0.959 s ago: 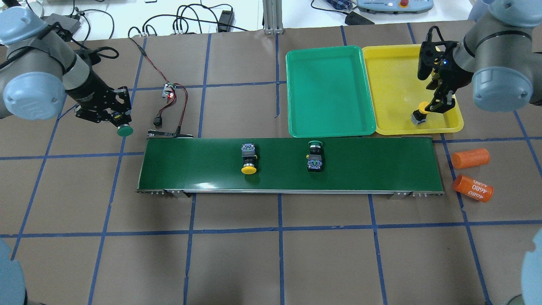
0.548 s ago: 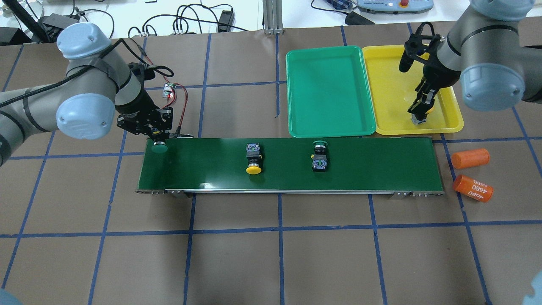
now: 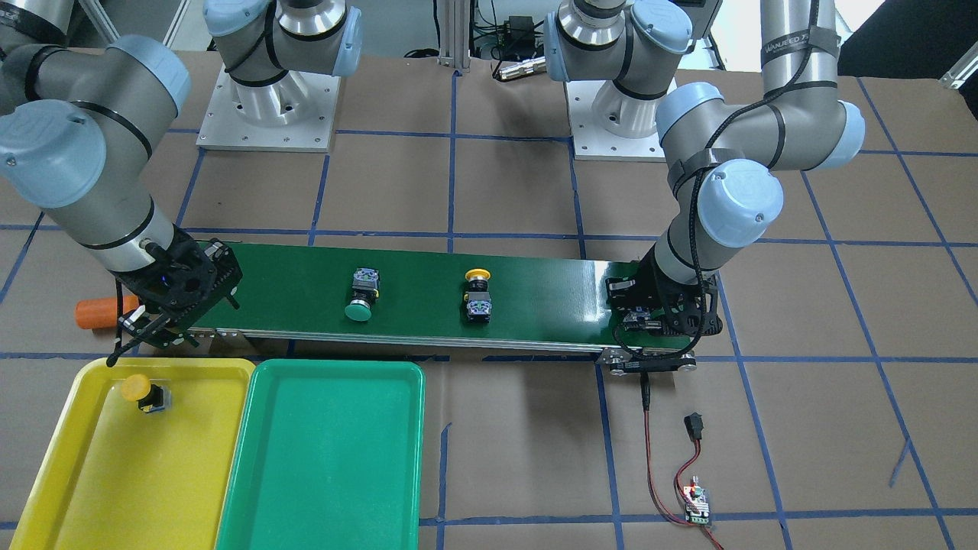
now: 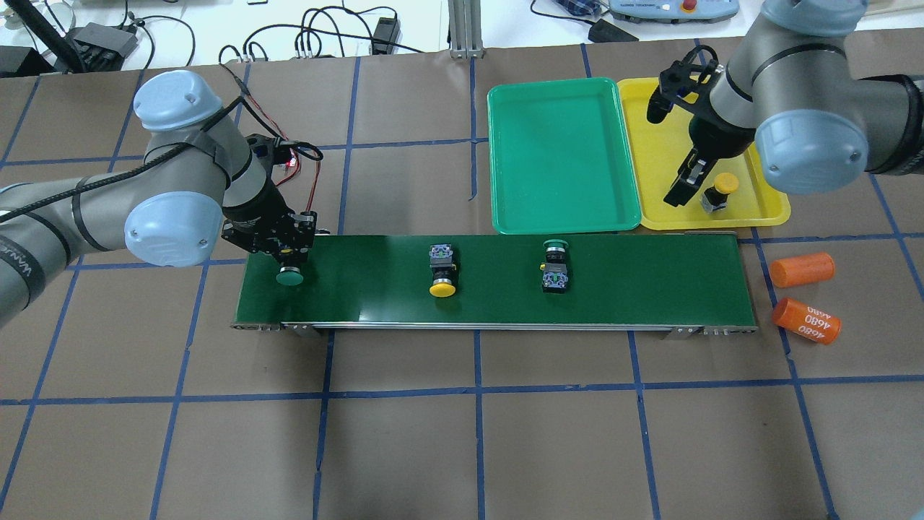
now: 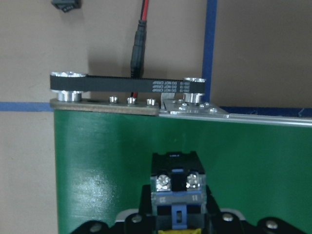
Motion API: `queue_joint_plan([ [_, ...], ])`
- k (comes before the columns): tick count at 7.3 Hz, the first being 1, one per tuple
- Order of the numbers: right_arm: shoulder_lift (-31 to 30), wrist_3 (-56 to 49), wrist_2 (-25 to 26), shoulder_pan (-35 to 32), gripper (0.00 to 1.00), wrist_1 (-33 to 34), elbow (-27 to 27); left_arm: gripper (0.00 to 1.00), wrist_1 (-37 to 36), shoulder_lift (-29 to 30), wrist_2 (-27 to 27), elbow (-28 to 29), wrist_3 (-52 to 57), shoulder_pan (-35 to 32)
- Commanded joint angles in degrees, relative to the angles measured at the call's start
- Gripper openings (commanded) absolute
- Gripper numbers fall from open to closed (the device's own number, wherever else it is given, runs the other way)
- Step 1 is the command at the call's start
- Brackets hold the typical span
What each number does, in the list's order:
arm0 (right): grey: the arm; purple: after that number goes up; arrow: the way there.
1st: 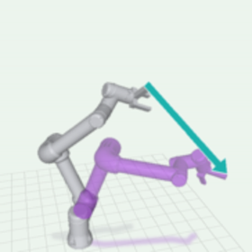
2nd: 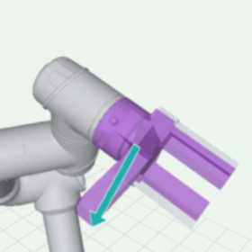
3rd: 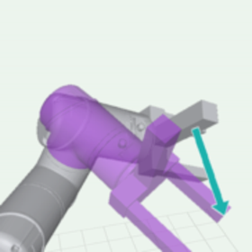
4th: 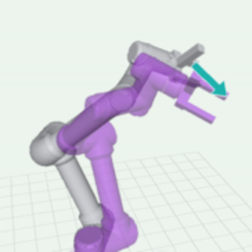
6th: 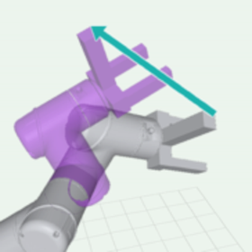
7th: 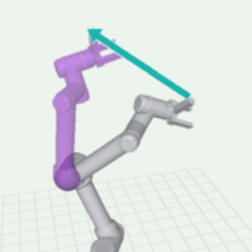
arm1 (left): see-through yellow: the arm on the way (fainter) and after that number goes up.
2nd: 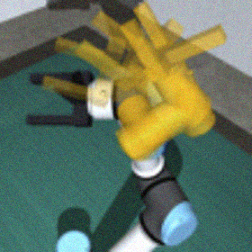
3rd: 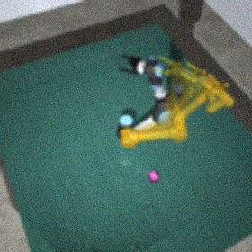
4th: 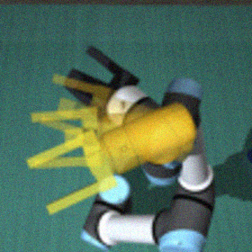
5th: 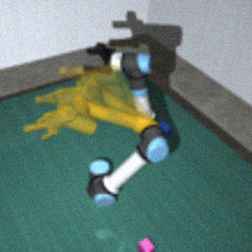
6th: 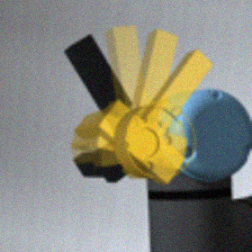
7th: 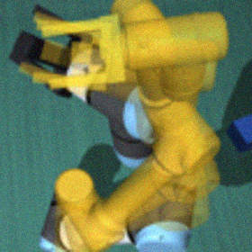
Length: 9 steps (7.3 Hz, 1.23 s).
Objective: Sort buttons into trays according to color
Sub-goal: 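Release the green button on the belt while the right gripper returns to the belt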
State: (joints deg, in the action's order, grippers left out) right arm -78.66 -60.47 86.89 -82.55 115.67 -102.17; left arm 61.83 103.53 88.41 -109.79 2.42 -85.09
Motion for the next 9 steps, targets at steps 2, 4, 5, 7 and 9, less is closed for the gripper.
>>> queue_joint_plan([
  [2,0.3,7.4,-1.6,-0.5,0.70,0.0,-0.3,1.00,-1.5,-2.5,-0.1,2.2,-0.2,-1.1],
  [4,0.1,24.8,-2.9,-1.3,0.73,-0.7,-0.4,1.00,12.5,-4.2,-0.1,11.6,-0.2,-1.5],
  [5,-0.1,31.0,-3.4,-1.6,0.73,-2.8,-0.4,1.00,21.9,-4.9,-0.2,17.5,-0.2,-2.6],
  [7,-0.7,48.8,-3.2,-1.7,0.73,-5.5,-0.4,1.00,30.5,-3.8,0.2,27.6,-2.1,-5.1],
  [9,-2.8,49.6,-3.4,-2.1,0.73,-6.9,-3.2,1.00,34.6,-5.2,0.3,28.1,-2.1,-5.2],
])
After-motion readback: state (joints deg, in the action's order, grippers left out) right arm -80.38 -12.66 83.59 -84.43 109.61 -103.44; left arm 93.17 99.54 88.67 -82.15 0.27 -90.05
